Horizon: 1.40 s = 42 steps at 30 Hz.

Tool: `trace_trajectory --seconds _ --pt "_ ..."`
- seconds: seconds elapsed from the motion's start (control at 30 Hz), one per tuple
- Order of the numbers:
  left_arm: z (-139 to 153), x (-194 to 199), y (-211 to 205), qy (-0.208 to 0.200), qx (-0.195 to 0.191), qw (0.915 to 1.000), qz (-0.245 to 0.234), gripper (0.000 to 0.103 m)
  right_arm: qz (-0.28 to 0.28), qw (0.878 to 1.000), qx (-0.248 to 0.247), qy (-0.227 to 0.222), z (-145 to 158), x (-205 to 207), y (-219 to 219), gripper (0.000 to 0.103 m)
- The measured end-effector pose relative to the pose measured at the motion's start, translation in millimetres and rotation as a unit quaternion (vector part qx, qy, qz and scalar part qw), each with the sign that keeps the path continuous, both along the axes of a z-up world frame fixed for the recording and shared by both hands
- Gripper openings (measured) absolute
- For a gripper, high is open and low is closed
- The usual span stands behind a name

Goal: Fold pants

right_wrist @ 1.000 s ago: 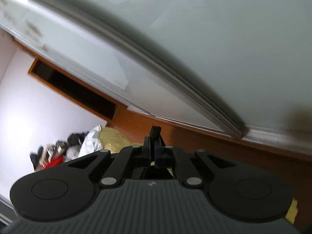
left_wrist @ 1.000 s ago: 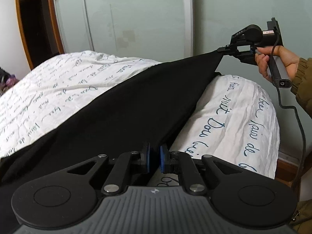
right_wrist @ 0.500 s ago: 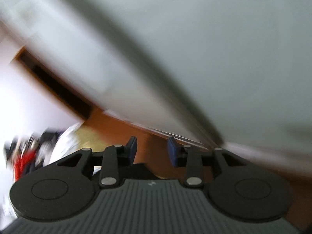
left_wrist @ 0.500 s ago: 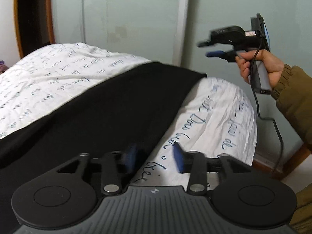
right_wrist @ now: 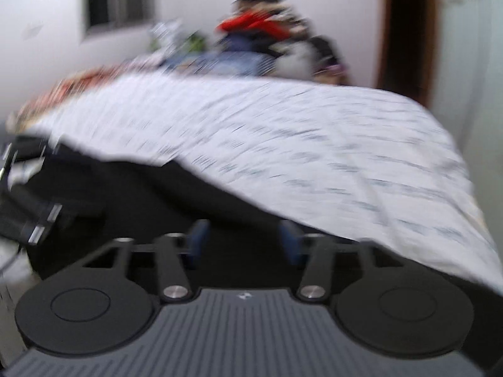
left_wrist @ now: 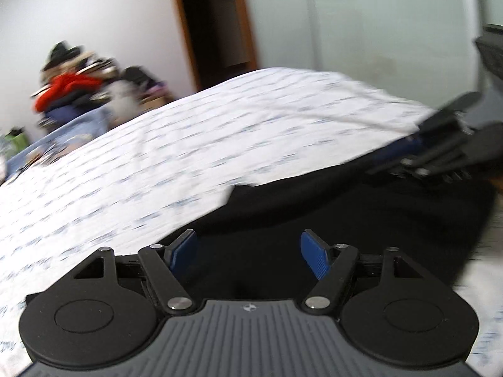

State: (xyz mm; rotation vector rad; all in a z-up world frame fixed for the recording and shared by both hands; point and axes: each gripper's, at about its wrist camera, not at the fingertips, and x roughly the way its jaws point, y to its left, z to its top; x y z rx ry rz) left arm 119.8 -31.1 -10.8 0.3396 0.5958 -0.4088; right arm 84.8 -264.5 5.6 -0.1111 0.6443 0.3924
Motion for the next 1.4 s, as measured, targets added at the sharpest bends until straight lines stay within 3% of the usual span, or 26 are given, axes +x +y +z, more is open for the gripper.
trace_trajectory --seconds 0.03,0.17,0.2,0.3,0.37,0.43,0.57,0.67,0.77,0.8,0.87,0.9,0.93,1.1,1.2,1.27,1.33,1.4 --pt "-3.9 7.1 5.7 0.003 0.001 0.9999 0.016 0.073 0.016 1.000 -0.011 0.007 -2.5 4.3 12.1 0.011" --pt "-26.6 31.5 29.3 0.040 -0.011 0.9970 0.065 0.073 0.037 0.996 -0.065 0.046 -26.0 38.6 39.1 0.007" --pt "-30.7 35.2 34.7 0.052 -0.022 0.9957 0.073 0.073 0.028 0.995 -0.082 0.049 -35.0 49.1 39.7 0.000" --pt "-29.3 34.4 44.0 0.058 -0.048 0.9944 0.074 0.073 -0.010 0.998 -0.037 0.054 -38.1 80.8 13.5 0.000" --pt "-27.6 30.0 45.3 0.052 -0.047 0.9948 0.074 0.073 -0.030 0.998 -0.044 0.031 -25.5 85.3 13.6 0.009" --pt "-29.2 30.9 46.0 0.053 -0.045 0.9948 0.075 0.076 -0.021 0.999 -0.038 0.011 -9.8 81.8 17.1 0.009" --pt "-31.7 30.0 41.0 0.046 -0.038 0.9948 0.083 0.076 0.031 0.999 -0.022 0.012 1.7 81.2 47.2 0.009" --pt "-30.9 25.8 38.5 0.034 -0.023 0.9962 0.077 0.076 0.051 0.998 -0.011 0.034 -12.5 103.4 71.8 0.009" --pt "-31.4 23.1 35.4 0.028 -0.011 0.9973 0.068 0.077 0.061 0.995 0.034 0.070 -24.9 129.8 82.3 0.019" --pt "-32.8 24.7 34.3 0.028 -0.009 0.9972 0.069 0.079 0.074 0.992 0.051 0.089 -29.5 137.5 84.9 0.027" --pt "-35.2 26.5 34.7 0.029 -0.011 0.9968 0.073 0.080 0.080 0.990 0.048 0.101 -38.3 146.0 91.7 0.023" --pt "-35.4 27.0 35.2 0.030 -0.015 0.9966 0.075 0.080 0.085 0.991 0.034 0.100 -41.7 147.6 96.0 0.006" --pt "-35.7 27.2 36.5 0.031 -0.018 0.9965 0.076 0.080 0.085 0.992 0.025 0.090 -41.9 147.9 98.3 0.003" --pt "-40.2 29.3 39.2 0.037 -0.023 0.9956 0.082 0.082 0.074 0.996 -0.009 0.043 -34.0 155.9 113.7 0.001" --pt "-40.0 28.3 39.9 0.039 -0.020 0.9954 0.086 0.082 0.058 0.995 -0.080 0.026 -48.4 162.0 125.9 0.001" --pt "-36.2 25.6 40.6 0.038 -0.016 0.9953 0.088 0.082 0.039 0.998 -0.048 0.022 -42.8 159.5 113.9 0.004" --pt "-30.5 22.9 40.6 0.036 -0.012 0.9954 0.088 0.082 0.023 1.000 -0.009 -0.010 -20.2 141.5 90.8 0.007" --pt "-22.6 22.4 36.8 0.034 -0.019 0.9961 0.080 0.082 0.009 0.999 -0.023 -0.044 2.3 115.9 69.3 0.012"
